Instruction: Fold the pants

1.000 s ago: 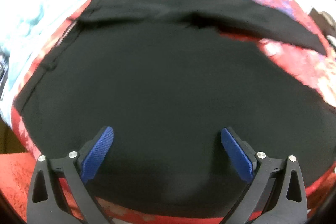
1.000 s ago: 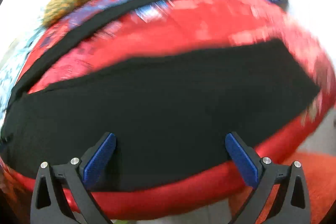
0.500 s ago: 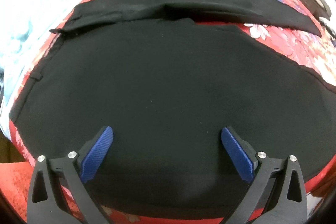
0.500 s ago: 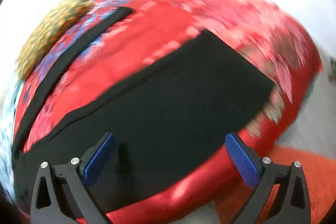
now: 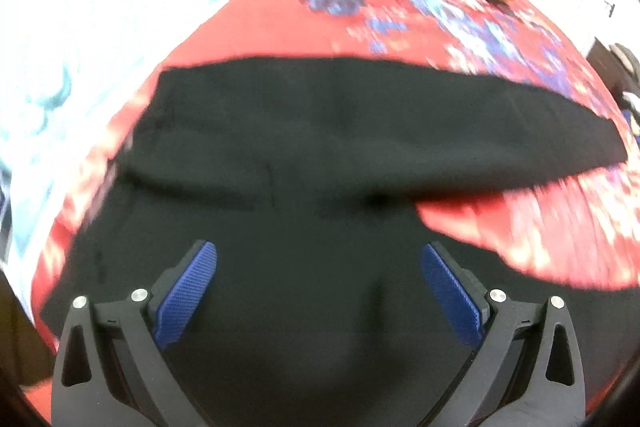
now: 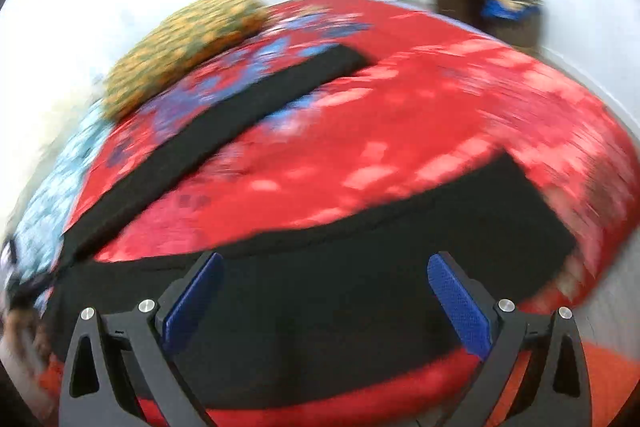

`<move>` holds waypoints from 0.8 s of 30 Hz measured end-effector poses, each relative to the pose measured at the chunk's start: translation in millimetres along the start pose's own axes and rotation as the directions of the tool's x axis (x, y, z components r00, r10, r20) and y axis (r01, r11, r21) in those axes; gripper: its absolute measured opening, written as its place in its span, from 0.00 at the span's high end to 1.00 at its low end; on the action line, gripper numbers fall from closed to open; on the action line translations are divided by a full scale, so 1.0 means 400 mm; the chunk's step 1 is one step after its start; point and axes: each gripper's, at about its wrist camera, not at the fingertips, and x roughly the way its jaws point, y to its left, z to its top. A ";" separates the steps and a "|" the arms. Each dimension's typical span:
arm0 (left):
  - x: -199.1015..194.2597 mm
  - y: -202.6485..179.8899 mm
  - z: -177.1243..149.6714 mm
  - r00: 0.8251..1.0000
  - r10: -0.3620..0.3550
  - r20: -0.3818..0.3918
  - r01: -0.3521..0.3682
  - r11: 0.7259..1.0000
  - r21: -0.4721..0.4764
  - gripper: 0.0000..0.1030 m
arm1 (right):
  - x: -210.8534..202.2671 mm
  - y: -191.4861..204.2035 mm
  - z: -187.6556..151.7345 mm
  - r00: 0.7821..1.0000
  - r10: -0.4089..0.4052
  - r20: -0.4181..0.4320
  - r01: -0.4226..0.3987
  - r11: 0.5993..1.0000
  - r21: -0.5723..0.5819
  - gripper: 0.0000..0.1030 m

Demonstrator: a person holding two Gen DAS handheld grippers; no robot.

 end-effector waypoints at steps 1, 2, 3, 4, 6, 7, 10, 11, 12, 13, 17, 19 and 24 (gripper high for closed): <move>0.015 0.008 0.026 1.000 0.011 0.007 -0.011 1.000 -0.009 0.01 | 0.007 0.020 0.020 1.000 0.028 -0.004 -0.028 0.999 -0.022 0.01; 0.035 0.014 0.056 1.000 0.019 0.013 -0.019 1.000 -0.024 0.01 | 0.031 0.050 0.059 0.998 0.066 -0.012 -0.067 0.996 -0.053 0.01; 0.049 0.019 0.075 1.000 0.018 0.017 -0.017 0.999 -0.035 0.01 | 0.052 0.061 0.100 0.996 0.085 -0.016 -0.086 0.994 -0.067 0.01; 0.073 0.025 0.097 1.000 0.014 0.021 -0.013 0.999 -0.048 0.01 | 0.077 0.066 0.143 0.995 0.099 -0.022 -0.100 0.993 -0.070 0.00; 0.127 0.034 0.118 0.999 0.036 0.010 -0.035 0.998 -0.051 0.01 | 0.155 0.056 0.239 0.992 0.113 -0.054 -0.115 0.992 -0.046 0.00; 0.170 0.044 0.121 0.998 0.065 -0.015 -0.066 0.997 -0.051 0.01 | 0.178 0.047 0.266 0.992 0.110 -0.063 -0.113 0.993 -0.035 0.00; 0.242 0.073 0.073 0.995 0.102 0.016 -0.101 0.994 -0.036 0.00 | 0.346 -0.022 0.424 0.991 0.059 -0.120 -0.060 0.998 -0.010 0.00; 0.230 0.073 0.058 0.992 0.101 0.072 -0.098 0.994 -0.039 0.00 | 0.374 -0.041 0.455 0.989 0.052 -0.137 -0.053 0.999 -0.007 0.00; 0.229 0.070 0.055 0.991 0.108 0.075 -0.106 0.994 -0.035 0.00 | 0.431 -0.065 0.510 0.987 0.034 -0.154 -0.035 0.999 -0.005 0.01; 0.228 0.068 0.054 0.990 0.118 0.081 -0.115 0.993 -0.029 0.00 | 0.468 -0.078 0.551 0.987 0.021 -0.160 -0.023 1.000 -0.010 0.01; 0.233 0.067 0.047 0.986 0.126 0.106 -0.123 0.992 -0.031 0.00 | 0.646 -0.138 0.735 0.985 -0.001 -0.173 -0.006 0.999 -0.041 0.11; 0.236 0.066 0.046 0.985 0.129 0.113 -0.127 0.991 -0.031 0.00 | 0.714 -0.148 0.788 0.980 -0.013 -0.200 0.003 0.999 -0.049 0.21; 0.238 0.060 0.040 0.983 0.137 0.127 -0.134 0.991 -0.030 0.00 | 0.869 -0.156 0.851 0.967 -0.055 -0.247 0.036 0.996 -0.082 0.34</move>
